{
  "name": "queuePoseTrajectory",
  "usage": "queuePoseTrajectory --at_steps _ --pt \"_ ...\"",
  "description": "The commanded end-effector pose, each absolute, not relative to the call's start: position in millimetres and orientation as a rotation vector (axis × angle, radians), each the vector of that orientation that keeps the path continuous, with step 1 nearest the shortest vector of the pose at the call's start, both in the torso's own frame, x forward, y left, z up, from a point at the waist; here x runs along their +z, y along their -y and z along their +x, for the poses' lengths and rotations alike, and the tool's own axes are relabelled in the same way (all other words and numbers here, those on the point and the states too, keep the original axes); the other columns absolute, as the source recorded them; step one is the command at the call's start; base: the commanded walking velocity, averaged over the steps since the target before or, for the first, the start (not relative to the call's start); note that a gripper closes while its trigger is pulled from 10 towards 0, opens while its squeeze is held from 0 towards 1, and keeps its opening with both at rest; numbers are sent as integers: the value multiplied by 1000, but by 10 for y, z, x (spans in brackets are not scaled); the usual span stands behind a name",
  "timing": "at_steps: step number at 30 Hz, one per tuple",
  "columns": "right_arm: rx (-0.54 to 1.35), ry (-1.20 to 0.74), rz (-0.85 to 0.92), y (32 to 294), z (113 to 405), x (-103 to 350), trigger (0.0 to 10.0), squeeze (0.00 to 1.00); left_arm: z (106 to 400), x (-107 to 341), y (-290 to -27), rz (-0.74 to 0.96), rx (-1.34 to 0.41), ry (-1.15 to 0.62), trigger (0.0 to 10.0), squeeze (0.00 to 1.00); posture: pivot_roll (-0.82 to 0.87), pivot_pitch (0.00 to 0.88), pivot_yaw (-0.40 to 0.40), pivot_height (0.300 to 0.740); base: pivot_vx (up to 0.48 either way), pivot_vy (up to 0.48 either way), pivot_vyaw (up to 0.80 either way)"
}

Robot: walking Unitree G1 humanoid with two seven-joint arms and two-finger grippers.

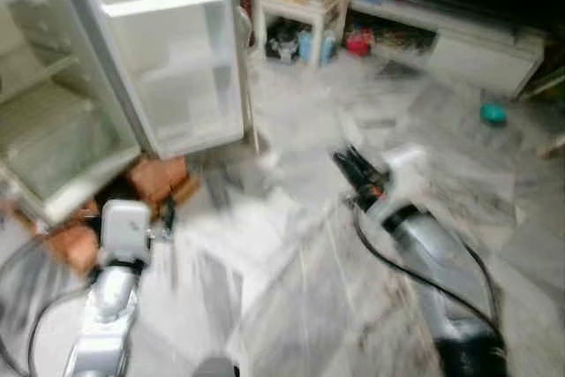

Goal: Restocking fridge

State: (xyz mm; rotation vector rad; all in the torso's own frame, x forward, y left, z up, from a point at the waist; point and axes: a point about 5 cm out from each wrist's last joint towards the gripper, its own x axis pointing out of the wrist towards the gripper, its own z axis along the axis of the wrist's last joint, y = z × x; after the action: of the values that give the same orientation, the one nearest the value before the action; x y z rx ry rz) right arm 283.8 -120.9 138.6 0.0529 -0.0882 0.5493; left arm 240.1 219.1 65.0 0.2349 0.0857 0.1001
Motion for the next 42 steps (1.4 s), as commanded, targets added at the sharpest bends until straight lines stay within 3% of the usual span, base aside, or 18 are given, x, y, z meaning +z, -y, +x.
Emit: queuePoseTrajectory --at_steps 1,10,19,27,37,42 --pt "530 93 0 1287 2844 1398 10000 0 2430 670 -2130 221 78 -74 10000 0 19 0 -37 740 0 0 750" --pt "523 108 0 1302 2876 1428 10000 0 2462 693 -2098 193 54 -61 10000 0 27 0 -41 740 0 0 750" --pt "586 108 -12 1207 2862 1422 10000 0 2454 699 -2114 181 49 -55 10000 0 34 0 -46 740 394 0 749" --pt "554 110 -2 1279 2894 1427 10000 0 2468 693 -2094 180 45 -56 10000 0 26 0 -43 740 423 0 680" --pt "502 121 -20 1376 2878 1397 10000 0 2463 682 -2122 184 86 -54 10000 0 22 0 -48 740 419 24 73" --pt "435 80 5 1495 2848 1274 10000 0 2464 628 -2183 194 69 -91 10000 0 30 0 -51 740 0 0 723"
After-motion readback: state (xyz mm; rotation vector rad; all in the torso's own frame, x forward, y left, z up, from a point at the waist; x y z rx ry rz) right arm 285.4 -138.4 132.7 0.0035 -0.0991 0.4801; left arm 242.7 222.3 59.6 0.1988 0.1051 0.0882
